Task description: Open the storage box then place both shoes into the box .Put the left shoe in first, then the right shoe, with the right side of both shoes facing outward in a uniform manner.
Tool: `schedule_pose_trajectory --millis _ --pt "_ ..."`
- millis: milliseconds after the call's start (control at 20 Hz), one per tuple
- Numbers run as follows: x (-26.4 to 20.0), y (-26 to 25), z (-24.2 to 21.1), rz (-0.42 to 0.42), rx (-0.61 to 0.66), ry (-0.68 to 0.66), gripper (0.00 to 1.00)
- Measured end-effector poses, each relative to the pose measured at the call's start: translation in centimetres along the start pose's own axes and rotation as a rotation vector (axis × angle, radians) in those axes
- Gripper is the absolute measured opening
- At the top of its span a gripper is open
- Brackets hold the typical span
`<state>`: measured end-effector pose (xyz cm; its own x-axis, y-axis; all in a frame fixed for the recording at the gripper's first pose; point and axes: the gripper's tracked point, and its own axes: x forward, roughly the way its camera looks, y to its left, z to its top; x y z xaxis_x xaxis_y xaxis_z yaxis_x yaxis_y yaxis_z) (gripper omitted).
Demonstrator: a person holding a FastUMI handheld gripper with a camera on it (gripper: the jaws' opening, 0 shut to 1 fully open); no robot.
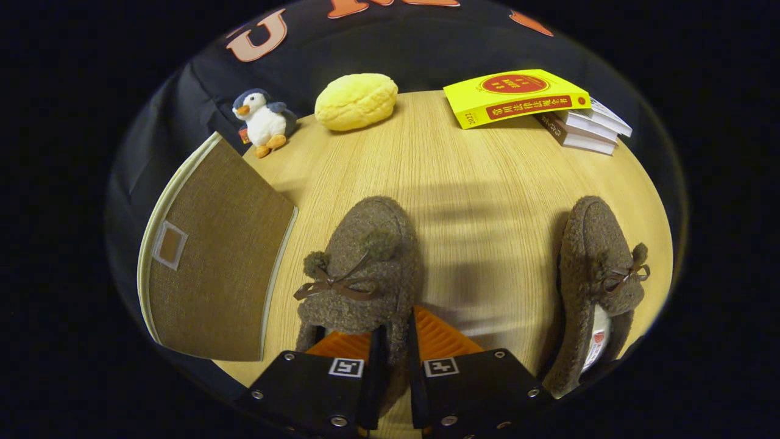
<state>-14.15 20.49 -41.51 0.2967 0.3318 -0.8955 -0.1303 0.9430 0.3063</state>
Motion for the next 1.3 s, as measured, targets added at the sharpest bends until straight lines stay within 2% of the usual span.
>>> schedule_pose_trajectory --millis 200,450,650,1000,1200,1300 --pt "-0.8 0.1 0.6 0.016 0.093 0.010 0.04" --pt "-4.4 1.6 3.0 0.024 0.116 -0.024 0.04" --pt "-8.3 4.1 6.5 0.043 0.113 -0.064 0.04" --pt "-13.5 12.9 10.6 0.154 0.071 -0.076 0.04" --pt "-14.2 18.6 11.4 0.239 0.047 -0.070 0.04" --pt "-13.3 20.7 11.2 0.249 0.034 -0.048 0.04"
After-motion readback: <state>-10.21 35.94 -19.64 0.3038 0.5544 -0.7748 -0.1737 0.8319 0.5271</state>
